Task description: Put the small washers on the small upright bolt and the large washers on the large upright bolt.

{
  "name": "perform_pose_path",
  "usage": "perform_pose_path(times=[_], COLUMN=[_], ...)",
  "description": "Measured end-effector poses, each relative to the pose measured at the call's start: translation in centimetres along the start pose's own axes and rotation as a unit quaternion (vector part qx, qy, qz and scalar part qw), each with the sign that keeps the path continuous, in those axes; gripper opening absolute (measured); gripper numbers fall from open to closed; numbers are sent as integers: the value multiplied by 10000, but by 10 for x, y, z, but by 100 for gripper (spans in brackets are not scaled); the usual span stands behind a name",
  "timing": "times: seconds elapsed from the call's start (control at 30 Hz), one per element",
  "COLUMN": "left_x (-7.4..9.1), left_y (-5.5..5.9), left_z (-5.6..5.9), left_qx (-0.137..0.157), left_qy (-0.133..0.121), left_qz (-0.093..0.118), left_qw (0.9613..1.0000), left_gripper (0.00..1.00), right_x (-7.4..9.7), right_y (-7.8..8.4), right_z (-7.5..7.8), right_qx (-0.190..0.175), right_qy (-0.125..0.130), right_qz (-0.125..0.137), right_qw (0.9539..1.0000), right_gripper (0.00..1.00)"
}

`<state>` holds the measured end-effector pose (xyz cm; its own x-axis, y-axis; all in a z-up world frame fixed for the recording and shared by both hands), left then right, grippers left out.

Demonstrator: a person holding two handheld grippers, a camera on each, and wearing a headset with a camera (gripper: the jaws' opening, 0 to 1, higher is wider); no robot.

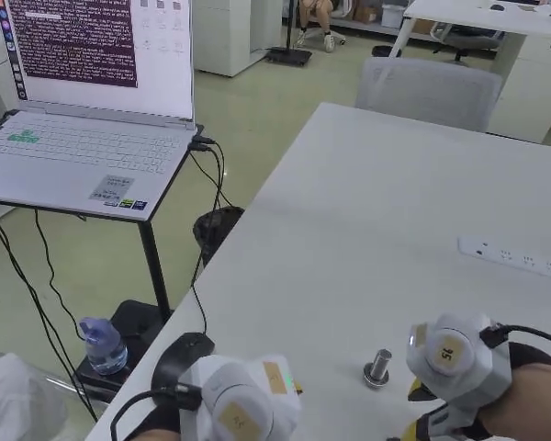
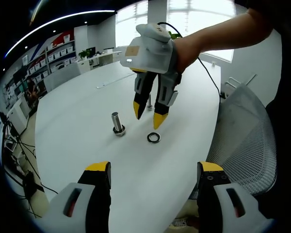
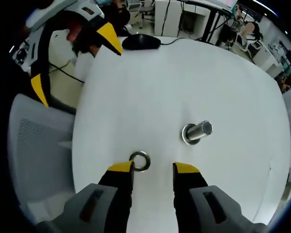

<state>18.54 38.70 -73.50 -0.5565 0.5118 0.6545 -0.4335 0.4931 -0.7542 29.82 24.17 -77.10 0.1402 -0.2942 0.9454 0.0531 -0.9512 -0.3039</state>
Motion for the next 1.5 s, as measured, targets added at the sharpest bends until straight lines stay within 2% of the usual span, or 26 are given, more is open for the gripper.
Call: perform_pose_path(times=[0.27,0.47,0.8,1.0,1.33,1.5], left_x=[1,1,1,2,2,2], left_y=[1,2,1,1,6,5], left_z=[2,2,2,1,2,1], left_qx=[14,29,32,35,76,86], left_qy=[-9,-21,-12,-12,-9,-18], left_qz=[10,23,25,24,14,29], left_qw=[10000,10000,10000,10000,10000,10000], left_gripper=[72,72,72,71,72,71], right_x=[-4,-15,-37,-40,-41,-41], right_y=[1,4,9,11,12,12], right_z=[-14,-15,-15,-14,-12,-14], right_qx=[93,131,195,245,150,191], right_qy=[-79,-147,-128,-84,-94,-92], right_qz=[74,84,-98,-217,-126,-186], right_qw=[9999,9998,9997,9994,9998,9996], right_gripper=[34,35,34,33,32,31])
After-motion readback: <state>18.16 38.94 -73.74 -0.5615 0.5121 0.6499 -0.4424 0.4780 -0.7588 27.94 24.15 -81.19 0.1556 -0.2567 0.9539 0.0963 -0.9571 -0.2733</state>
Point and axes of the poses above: the centre of the closed fingertips' face, and the gripper's own axes: x roughly backward along the fingers, z roughly to its right, y roughly out of its underside, the point moved 7 cm from there along x, roughly backward along the fingers, and after that the axes turned 8 degrees about -y, right-handed, at the moved point
